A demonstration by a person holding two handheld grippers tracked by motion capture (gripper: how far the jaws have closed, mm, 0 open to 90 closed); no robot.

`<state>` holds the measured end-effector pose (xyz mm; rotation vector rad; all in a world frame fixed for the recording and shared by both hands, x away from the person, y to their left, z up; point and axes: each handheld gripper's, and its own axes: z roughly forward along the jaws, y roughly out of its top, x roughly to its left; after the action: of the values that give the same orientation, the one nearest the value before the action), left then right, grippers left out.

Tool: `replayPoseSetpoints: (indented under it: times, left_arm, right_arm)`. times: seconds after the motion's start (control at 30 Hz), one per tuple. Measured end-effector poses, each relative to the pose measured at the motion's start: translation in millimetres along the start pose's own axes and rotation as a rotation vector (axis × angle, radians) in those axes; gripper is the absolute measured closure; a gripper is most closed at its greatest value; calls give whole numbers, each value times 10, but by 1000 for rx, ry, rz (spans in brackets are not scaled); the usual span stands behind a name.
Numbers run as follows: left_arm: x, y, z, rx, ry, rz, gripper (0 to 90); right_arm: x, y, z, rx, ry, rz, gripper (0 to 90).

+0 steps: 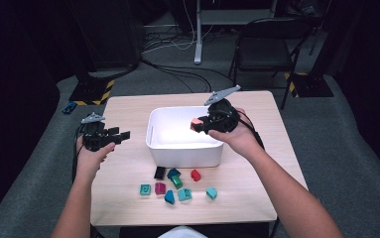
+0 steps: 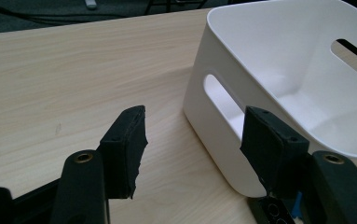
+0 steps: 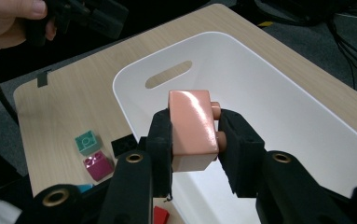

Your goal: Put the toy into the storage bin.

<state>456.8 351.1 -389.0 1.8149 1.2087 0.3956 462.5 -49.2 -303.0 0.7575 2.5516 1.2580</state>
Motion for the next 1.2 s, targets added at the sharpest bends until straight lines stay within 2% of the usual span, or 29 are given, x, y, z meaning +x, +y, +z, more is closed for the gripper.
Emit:
replayPoseSetpoints:
  times: [0.2,0.23,0.37,0.43,0.5,0.53,0.7,1.0,1.1,1.2]
  left_arm:
    - [2,1,2,2,-2,1,397]
    - [7,0,2,0,0,1,397]
    - [10,1,-5,2,-1,-1,398]
    - [11,1,-10,4,-2,2,398]
    - [13,1,-13,5,-3,2,398]
    - [15,1,-12,2,-3,4,399]
    - [26,-1,-17,2,-6,6,399]
    - [54,-10,-46,-5,-1,-5,401]
    - [57,-13,-48,-11,-1,-5,401]
    - [67,-20,-62,-4,-2,-9,402]
  right_arm:
    - [-39,113,147,3,1,6,661]
    - [-56,147,239,6,4,-6,662]
    - [-71,186,399,14,13,-9,662]
    - [-73,199,489,15,17,6,662]
    - [-92,212,591,17,27,7,662]
    - [-107,215,624,17,31,-7,662]
    - [-149,244,825,16,37,2,662]
    - [-273,227,1104,9,30,9,661]
    - [-306,199,1197,19,31,1,661]
    - [-327,171,1282,54,25,-1,662]
